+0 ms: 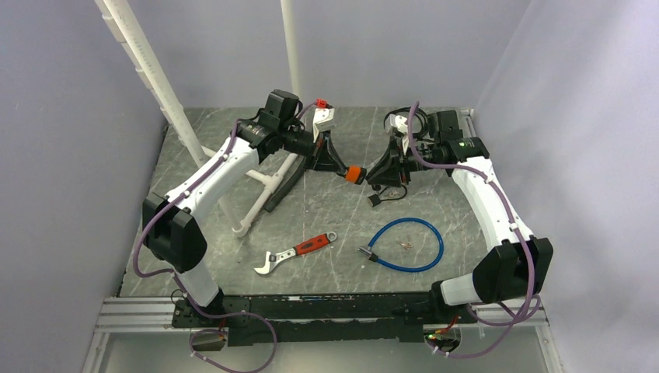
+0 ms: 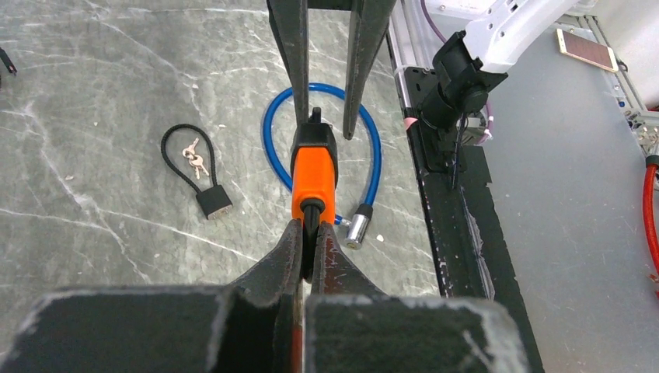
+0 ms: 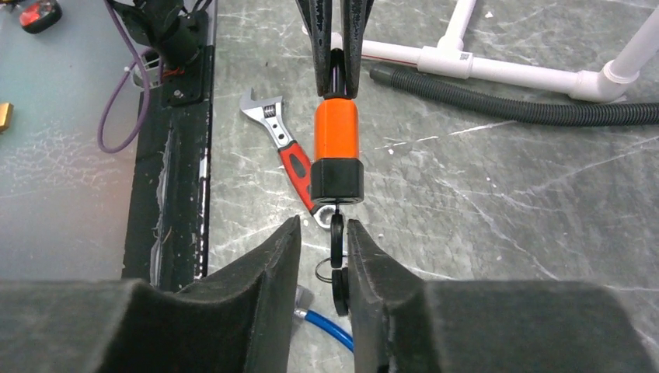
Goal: Lock with the key
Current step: Lock the lock, then place the lock at the center of the board.
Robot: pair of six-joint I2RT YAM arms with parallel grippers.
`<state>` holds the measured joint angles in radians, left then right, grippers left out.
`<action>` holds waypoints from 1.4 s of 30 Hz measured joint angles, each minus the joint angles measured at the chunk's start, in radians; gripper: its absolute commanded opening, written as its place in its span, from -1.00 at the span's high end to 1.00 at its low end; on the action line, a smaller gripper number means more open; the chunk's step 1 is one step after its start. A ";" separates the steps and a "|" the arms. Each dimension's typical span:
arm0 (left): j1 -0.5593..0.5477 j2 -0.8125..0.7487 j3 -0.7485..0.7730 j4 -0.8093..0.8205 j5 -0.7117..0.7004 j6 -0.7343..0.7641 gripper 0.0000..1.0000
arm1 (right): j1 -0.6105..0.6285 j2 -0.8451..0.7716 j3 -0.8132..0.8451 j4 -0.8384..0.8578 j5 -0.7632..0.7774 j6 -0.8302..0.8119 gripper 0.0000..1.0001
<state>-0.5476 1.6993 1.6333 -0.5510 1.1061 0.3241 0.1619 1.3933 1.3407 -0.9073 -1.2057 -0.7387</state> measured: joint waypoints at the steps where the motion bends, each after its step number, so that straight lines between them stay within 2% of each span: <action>1: 0.000 0.000 0.000 0.002 0.000 0.000 1.00 | 0.000 0.001 0.000 0.005 0.002 0.003 0.72; 3: 0.000 0.000 0.000 0.007 0.003 0.000 1.00 | 0.000 0.001 0.000 0.013 0.003 0.005 0.92; 5: 0.000 0.000 0.000 0.007 0.007 0.000 1.00 | 0.000 0.001 -0.001 0.018 0.009 0.006 1.00; 14: 0.009 0.000 0.000 -0.011 0.002 0.055 1.00 | -0.030 0.004 0.000 -0.017 0.021 -0.024 1.00; 22: 0.090 0.003 -0.086 -0.076 -0.010 0.185 1.00 | -0.208 0.014 -0.001 -0.203 0.070 -0.181 1.00; 26: 0.091 0.057 -0.085 -0.161 -0.020 0.277 1.00 | -0.257 0.024 -0.001 -0.251 0.072 -0.208 1.00; 32: 0.075 0.329 0.115 -0.418 -0.116 0.507 1.00 | -0.278 0.008 -0.010 -0.193 0.052 -0.116 1.00; 37: 0.050 0.561 0.300 -0.612 -0.277 0.647 1.00 | -0.297 -0.048 -0.048 -0.130 0.044 -0.042 1.00; 40: 0.024 0.640 0.403 -0.709 -0.322 0.705 0.89 | -0.304 -0.075 -0.067 -0.108 0.043 -0.014 1.00; 42: 0.002 0.663 0.463 -0.766 -0.355 0.752 0.75 | -0.306 -0.089 -0.080 -0.093 0.041 0.002 1.00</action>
<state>-0.5457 2.3627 2.0968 -1.3174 0.7509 1.0760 -0.1436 1.3041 1.2610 -1.0004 -1.1645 -0.7364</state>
